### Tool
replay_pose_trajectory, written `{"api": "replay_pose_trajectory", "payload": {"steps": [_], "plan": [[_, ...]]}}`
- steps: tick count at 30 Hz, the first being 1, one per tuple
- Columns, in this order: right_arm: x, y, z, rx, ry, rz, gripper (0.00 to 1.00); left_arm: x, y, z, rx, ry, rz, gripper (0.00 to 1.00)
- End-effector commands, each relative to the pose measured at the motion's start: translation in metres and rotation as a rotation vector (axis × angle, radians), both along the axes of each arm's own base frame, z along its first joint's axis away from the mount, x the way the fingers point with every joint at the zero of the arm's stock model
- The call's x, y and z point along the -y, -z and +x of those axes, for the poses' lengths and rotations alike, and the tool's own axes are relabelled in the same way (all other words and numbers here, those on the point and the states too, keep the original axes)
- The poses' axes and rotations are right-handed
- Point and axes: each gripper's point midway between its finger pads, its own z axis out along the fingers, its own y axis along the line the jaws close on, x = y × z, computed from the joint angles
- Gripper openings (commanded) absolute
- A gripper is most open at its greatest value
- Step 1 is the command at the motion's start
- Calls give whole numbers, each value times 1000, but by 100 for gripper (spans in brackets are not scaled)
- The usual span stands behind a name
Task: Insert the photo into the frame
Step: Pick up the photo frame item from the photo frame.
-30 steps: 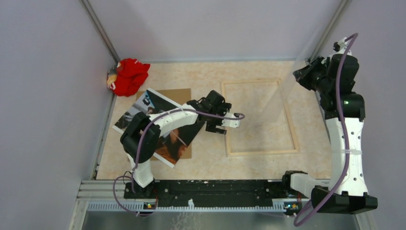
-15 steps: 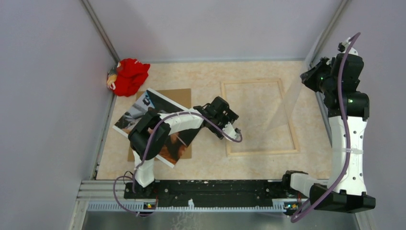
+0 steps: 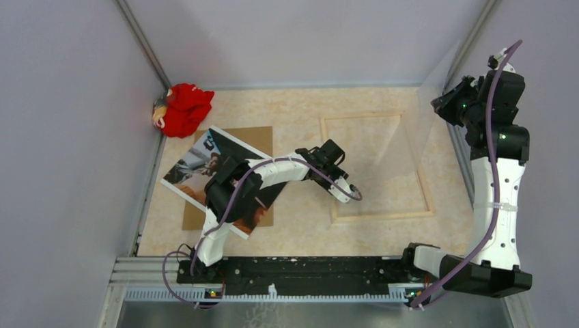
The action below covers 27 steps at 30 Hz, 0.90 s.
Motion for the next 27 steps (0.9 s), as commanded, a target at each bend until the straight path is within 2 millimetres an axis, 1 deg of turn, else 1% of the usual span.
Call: {"api": "replay_pose_trajectory", "payload": {"steps": [1,3,7,9,10,13,17,23,27], "plan": [[-3,-34,13,122,-24,27,0,-6,24,-37,-176,-57,56,43],[-6,-31,16,121,-35,42,0,-4,26,-50,-216,-80,61,42],[-10,-23,21,115,-52,67,0,9,28,-68,-291,-180,43,40],[-12,-20,22,114,-60,79,0,14,32,-72,-344,-277,33,34],[-13,-18,22,112,-65,84,0,14,35,-72,-368,-322,39,33],[-16,-15,23,110,-79,100,0,6,50,-75,-403,-447,79,33],[-19,-17,26,117,-96,110,0,-13,65,-83,-414,-530,100,33],[-22,-19,31,126,-113,124,0,-41,69,-104,-449,-596,112,33],[-26,-17,33,124,-131,141,0,-53,68,-115,-483,-654,112,33]]}}
